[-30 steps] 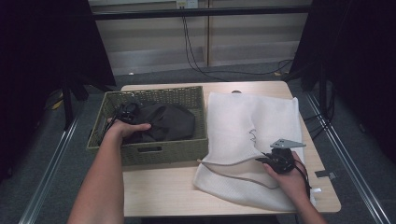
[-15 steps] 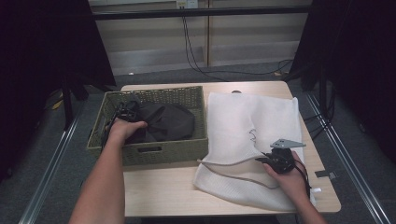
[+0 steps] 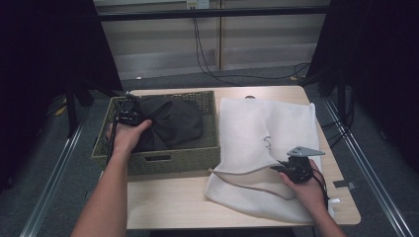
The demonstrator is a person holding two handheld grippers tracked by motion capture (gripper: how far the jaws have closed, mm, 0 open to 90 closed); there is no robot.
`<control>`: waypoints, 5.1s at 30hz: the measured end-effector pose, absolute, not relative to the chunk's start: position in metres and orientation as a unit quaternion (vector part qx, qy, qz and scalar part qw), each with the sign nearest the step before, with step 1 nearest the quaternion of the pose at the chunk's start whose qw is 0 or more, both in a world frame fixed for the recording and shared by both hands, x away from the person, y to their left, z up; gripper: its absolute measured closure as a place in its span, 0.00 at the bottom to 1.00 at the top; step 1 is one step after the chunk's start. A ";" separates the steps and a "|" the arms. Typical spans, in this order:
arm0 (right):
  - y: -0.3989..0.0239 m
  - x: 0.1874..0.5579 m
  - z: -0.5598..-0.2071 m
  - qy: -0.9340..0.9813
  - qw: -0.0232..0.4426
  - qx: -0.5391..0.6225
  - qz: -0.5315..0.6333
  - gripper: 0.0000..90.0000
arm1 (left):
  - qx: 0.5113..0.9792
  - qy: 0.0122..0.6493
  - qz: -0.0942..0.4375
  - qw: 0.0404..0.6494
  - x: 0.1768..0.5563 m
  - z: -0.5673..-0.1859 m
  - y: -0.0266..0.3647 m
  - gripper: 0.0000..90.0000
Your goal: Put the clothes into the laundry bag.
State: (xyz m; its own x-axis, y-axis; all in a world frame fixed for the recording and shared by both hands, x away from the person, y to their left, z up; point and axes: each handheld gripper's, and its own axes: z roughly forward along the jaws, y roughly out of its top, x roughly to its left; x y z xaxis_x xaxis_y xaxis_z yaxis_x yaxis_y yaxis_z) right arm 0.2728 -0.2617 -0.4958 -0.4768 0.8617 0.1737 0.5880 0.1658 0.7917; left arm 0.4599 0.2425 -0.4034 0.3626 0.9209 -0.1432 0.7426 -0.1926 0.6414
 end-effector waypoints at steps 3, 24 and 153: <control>-0.262 0.273 -0.496 0.746 0.161 0.484 0.428 0.96 | 0.735 0.544 0.194 0.355 0.447 -0.394 0.246 0.73; -0.261 0.274 -0.498 0.742 0.156 0.488 0.432 0.97 | 0.600 0.510 0.360 0.500 0.393 -0.352 0.263 0.73; -0.267 0.265 -0.493 0.740 0.142 0.507 0.418 0.99 | 0.828 0.282 0.015 0.484 0.284 -0.420 0.070 0.13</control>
